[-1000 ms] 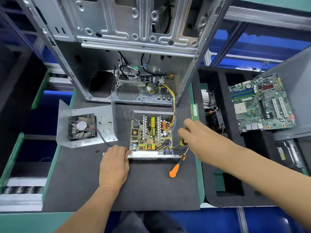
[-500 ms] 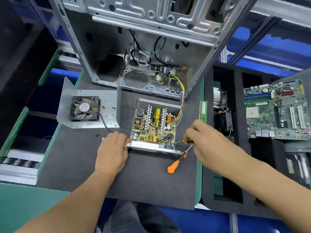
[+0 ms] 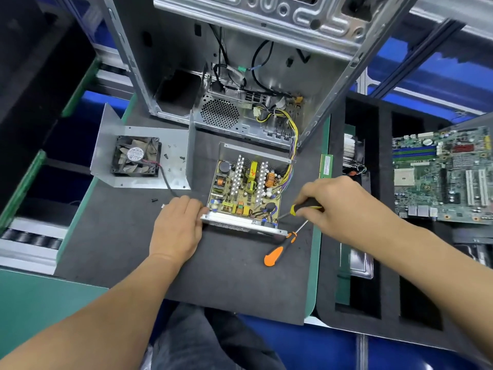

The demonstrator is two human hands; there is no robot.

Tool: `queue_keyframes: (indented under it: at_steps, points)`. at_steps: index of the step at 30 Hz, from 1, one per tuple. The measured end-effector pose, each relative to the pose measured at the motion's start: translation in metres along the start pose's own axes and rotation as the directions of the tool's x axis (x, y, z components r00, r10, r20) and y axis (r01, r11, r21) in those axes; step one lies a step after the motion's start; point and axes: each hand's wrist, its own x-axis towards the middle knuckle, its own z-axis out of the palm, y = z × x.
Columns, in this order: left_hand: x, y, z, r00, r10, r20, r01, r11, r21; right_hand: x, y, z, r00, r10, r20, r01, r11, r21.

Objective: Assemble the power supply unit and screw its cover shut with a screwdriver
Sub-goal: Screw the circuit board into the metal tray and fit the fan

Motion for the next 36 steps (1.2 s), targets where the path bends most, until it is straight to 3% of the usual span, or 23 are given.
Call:
queue_keyframes:
  at_steps: [6, 10, 13, 16, 18, 20, 22, 24, 26, 29, 31, 32, 34, 36]
  points:
    - [0.001, -0.002, 0.004, 0.999, 0.032, -0.005, -0.032, 0.999, 0.037, 0.001, -0.010, 0.009, 0.982, 0.158, -0.100, -0.156, 0.987, 0.024]
    - [0.001, -0.002, 0.004, 0.999, 0.048, -0.022, -0.048, 0.998, 0.038, 0.000, -0.011, 0.001, 0.973, 0.227, 0.039, -0.230, 0.969, 0.091]
    - [0.001, -0.002, 0.003, 0.998, 0.052, -0.029, -0.051, 0.998, 0.044, 0.001, -0.007, -0.012, 0.976, 0.140, 0.165, -0.127, 0.988, -0.082]
    - [0.002, 0.000, 0.002, 0.999, 0.036, -0.006, -0.035, 0.999, 0.035, 0.004, -0.007, -0.015, 0.984, 0.053, 0.170, 0.000, 0.954, -0.301]
    - [0.001, -0.001, 0.002, 1.000, 0.021, 0.009, -0.021, 0.999, 0.033, 0.004, -0.012, -0.012, 0.986, 0.052, 0.159, 0.009, 0.932, -0.361]
    - [0.002, 0.000, 0.001, 1.000, 0.016, 0.023, -0.016, 1.000, 0.023, 0.005, -0.018, -0.003, 0.983, 0.148, 0.110, -0.104, 0.938, -0.330]
    - [0.003, 0.001, 0.001, 0.999, 0.015, 0.030, -0.015, 1.000, 0.012, 0.008, -0.014, 0.000, 0.939, 0.336, 0.076, -0.318, 0.930, -0.182]
    - [0.004, 0.001, 0.002, 1.000, 0.024, 0.020, -0.024, 1.000, 0.017, 0.005, -0.009, -0.002, 0.890, 0.412, 0.194, -0.424, 0.906, 0.019]
    - [0.004, 0.001, 0.001, 0.999, 0.033, 0.012, -0.033, 0.999, 0.016, -0.004, -0.009, -0.001, 0.900, 0.312, 0.305, -0.347, 0.935, 0.068]
    - [0.004, 0.001, 0.001, 0.999, 0.044, -0.008, -0.044, 0.998, 0.034, -0.009, -0.011, 0.005, 0.974, 0.039, 0.222, 0.023, 0.962, -0.273]
    - [0.004, 0.000, 0.002, 0.998, 0.052, -0.021, -0.051, 0.998, 0.043, -0.003, -0.011, 0.005, 0.975, -0.006, 0.223, 0.092, 0.922, -0.376]
    - [0.004, -0.001, 0.003, 0.998, 0.056, -0.030, -0.054, 0.998, 0.043, 0.002, -0.012, 0.004, 0.976, 0.039, 0.212, 0.040, 0.934, -0.355]
    - [0.003, -0.001, 0.004, 0.998, 0.058, -0.037, -0.057, 0.998, 0.031, 0.009, -0.012, 0.004, 0.952, 0.248, 0.181, -0.218, 0.961, -0.173]
    - [0.003, -0.001, 0.003, 0.998, 0.058, -0.037, -0.057, 0.998, 0.027, 0.014, -0.007, 0.005, 0.904, 0.401, 0.149, -0.408, 0.913, 0.017]
